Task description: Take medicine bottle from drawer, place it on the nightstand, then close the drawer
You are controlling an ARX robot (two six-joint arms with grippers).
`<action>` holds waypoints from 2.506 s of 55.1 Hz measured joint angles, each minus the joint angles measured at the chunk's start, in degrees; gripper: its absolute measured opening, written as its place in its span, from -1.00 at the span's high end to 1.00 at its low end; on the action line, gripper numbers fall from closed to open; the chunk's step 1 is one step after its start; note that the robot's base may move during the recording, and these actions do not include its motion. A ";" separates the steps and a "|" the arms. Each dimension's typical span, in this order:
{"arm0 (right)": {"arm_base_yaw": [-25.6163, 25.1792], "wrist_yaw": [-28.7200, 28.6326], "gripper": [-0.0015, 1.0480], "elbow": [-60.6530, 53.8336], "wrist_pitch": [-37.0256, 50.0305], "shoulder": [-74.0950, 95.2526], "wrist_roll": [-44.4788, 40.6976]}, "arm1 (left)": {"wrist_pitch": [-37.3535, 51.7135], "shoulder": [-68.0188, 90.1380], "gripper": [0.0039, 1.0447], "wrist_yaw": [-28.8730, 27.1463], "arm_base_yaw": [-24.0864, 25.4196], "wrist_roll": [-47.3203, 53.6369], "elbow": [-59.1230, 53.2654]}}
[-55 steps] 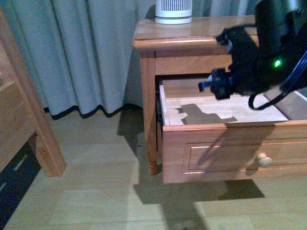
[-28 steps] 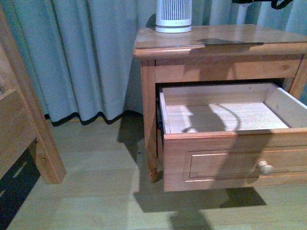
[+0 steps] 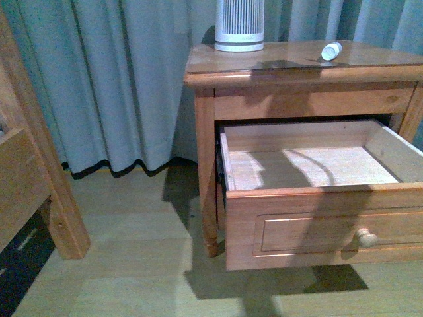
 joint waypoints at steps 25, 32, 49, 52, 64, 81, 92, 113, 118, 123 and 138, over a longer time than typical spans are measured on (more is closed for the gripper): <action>-3.13 1.60 0.29 -70.14 13.11 -38.14 6.27 | 0.00 0.00 -0.87 0.00 0.00 0.00 0.00; -3.74 3.80 0.60 -79.91 21.73 -32.81 6.47 | 0.00 0.00 -0.87 0.00 0.00 0.00 0.00; -6.16 6.95 0.57 -71.67 39.39 -8.04 3.37 | 0.00 0.00 -0.87 0.00 0.00 0.00 0.00; -6.45 7.23 0.57 -68.00 39.34 -4.20 2.08 | 0.00 0.00 -0.87 0.00 0.00 0.00 0.00; -7.08 9.07 0.57 -49.48 34.36 9.84 -1.25 | 0.00 0.00 -0.87 0.00 0.00 0.02 0.00; -6.38 8.22 0.57 -24.26 23.26 22.53 -3.32 | 0.00 0.00 -0.87 0.00 0.00 0.00 0.00; -5.77 5.75 0.57 -11.98 17.68 28.83 -3.80 | 0.00 0.00 -0.87 0.00 0.00 0.00 0.00; -6.03 2.21 0.57 -6.73 16.96 31.39 -3.96 | 0.00 0.00 -0.87 0.00 0.00 0.00 0.00; -6.73 0.52 0.57 -7.54 18.58 31.36 -3.98 | 0.00 0.00 -0.87 0.00 0.00 0.00 0.00; -7.69 -1.16 0.57 -8.20 20.31 31.26 -3.96 | 0.00 0.00 -0.87 0.00 0.00 0.00 0.00; -13.66 -4.28 0.57 -12.28 23.26 23.96 -3.41 | 0.00 0.00 -0.87 0.00 0.00 0.02 0.00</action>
